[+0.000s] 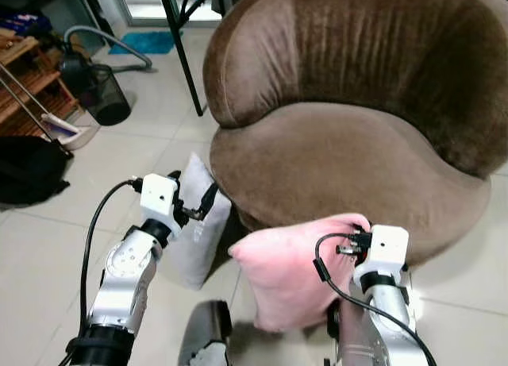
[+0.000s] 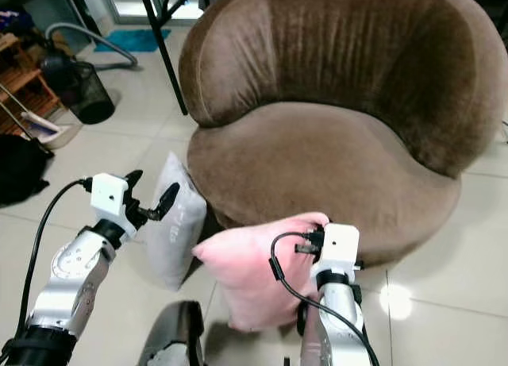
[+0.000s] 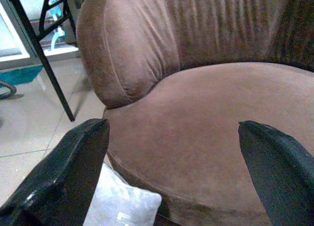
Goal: Move the pillow to the sofa from floor
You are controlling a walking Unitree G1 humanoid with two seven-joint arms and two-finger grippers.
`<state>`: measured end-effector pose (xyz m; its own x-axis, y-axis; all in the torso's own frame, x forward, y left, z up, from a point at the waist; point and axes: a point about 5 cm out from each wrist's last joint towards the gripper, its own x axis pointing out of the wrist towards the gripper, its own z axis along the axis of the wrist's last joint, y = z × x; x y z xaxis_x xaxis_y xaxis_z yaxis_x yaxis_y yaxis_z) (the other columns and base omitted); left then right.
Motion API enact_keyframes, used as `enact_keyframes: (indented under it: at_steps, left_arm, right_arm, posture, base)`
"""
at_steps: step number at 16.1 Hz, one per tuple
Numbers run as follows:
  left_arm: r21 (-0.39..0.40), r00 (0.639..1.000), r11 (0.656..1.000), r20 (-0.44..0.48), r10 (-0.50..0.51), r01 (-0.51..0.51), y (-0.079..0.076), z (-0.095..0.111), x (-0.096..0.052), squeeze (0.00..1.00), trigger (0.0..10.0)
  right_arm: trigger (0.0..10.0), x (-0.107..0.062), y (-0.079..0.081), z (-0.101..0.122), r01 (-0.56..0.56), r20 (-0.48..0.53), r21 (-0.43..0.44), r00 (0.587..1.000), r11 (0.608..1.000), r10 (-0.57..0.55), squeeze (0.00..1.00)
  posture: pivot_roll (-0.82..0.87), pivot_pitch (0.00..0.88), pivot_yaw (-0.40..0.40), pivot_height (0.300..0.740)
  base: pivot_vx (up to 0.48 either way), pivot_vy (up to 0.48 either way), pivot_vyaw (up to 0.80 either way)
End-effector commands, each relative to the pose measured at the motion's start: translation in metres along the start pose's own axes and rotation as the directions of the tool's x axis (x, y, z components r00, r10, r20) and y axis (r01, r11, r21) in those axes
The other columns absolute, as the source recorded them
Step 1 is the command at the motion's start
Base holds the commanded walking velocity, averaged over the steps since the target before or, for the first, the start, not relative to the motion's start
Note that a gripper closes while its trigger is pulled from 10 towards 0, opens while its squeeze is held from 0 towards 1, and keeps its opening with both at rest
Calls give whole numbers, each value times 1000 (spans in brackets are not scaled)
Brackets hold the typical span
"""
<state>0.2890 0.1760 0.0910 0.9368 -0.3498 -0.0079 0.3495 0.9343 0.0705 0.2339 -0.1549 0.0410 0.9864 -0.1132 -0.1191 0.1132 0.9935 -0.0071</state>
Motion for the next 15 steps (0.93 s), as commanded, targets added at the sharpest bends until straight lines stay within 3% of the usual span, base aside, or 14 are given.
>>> enact_keyframes:
  at_steps: [1, 6, 10, 14, 15]
  left_arm:
    - [5, 1000, 1000, -4, -1, 1, 1, 2, -3, 0, 10000]
    - [-8, 999, 999, 29, -33, 33, -13, 16, 1, 0, 10000]
    - [32, 999, 998, 21, -49, 48, -13, 24, 5, 0, 10000]
    - [18, 999, 998, 8, -54, 54, -15, 24, 5, 0, 10000]
    - [32, 998, 998, 0, -56, 56, -15, 22, 5, 0, 10000]
  right_arm:
    - [0, 7, 7, 18, -14, 92, 19, 996, 1000, 12, 0]
    - [0, 8, 7, 19, -41, 101, 14, 994, 999, 39, 0]
    - [0, 14, 8, 25, -44, 119, 11, 992, 999, 43, 0]
    - [0, 22, 9, 34, -41, 152, -9, 988, 999, 42, 0]
    - [784, 29, 10, 39, -50, 166, -37, 984, 998, 56, 0]
  posture:
    - [-18, 0, 119, 687]
    - [-17, 0, 117, 737]
    - [-11, 0, 125, 740]
    - [-3, 0, 125, 740]
    - [1, 0, 124, 740]
  base:
    - [0, 0, 0]
    - [0, 0, 0]
    - [0, 0, 0]
    - [0, 0, 0]
    - [0, 0, 0]
